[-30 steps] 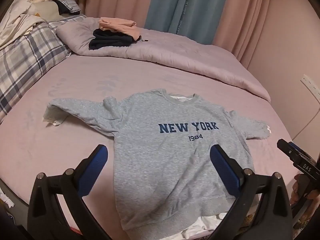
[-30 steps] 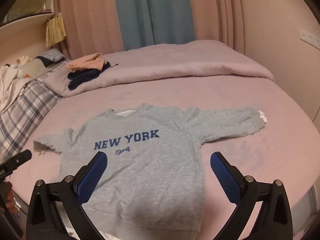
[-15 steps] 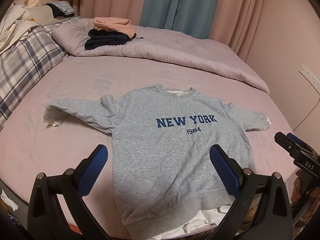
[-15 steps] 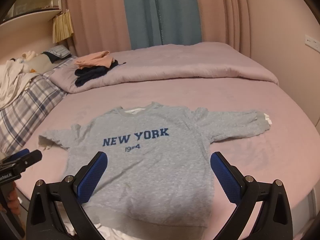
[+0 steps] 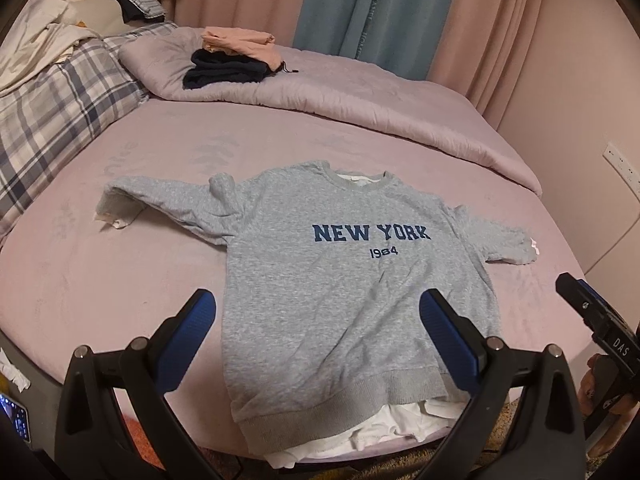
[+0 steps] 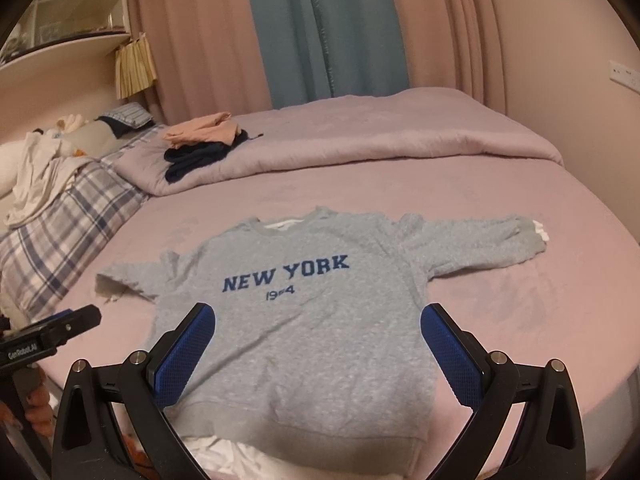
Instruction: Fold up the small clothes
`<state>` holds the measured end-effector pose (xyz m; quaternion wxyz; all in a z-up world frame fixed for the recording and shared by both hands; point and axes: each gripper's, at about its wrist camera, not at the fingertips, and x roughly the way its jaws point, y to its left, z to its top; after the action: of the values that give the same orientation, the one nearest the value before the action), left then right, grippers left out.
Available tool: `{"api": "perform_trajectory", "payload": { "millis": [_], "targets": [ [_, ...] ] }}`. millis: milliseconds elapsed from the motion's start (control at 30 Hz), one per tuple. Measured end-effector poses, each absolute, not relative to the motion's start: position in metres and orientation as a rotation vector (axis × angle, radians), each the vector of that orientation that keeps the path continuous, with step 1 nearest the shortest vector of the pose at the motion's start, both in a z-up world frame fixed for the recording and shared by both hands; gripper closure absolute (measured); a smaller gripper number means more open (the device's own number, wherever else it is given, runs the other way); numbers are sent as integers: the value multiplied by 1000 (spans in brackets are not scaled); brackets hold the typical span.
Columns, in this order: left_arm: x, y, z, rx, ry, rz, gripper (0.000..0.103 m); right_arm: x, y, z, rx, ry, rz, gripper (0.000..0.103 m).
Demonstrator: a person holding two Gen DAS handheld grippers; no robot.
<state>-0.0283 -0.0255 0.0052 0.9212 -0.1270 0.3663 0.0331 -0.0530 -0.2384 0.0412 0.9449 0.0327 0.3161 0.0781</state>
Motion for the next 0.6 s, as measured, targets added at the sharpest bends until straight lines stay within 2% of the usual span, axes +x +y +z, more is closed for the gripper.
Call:
{"api": "perform_trajectory", "payload": {
  "millis": [600],
  "targets": [
    [-25,-8,2,-288,750,48,2,-57,-243,41,101,642,129,1]
  ]
}}
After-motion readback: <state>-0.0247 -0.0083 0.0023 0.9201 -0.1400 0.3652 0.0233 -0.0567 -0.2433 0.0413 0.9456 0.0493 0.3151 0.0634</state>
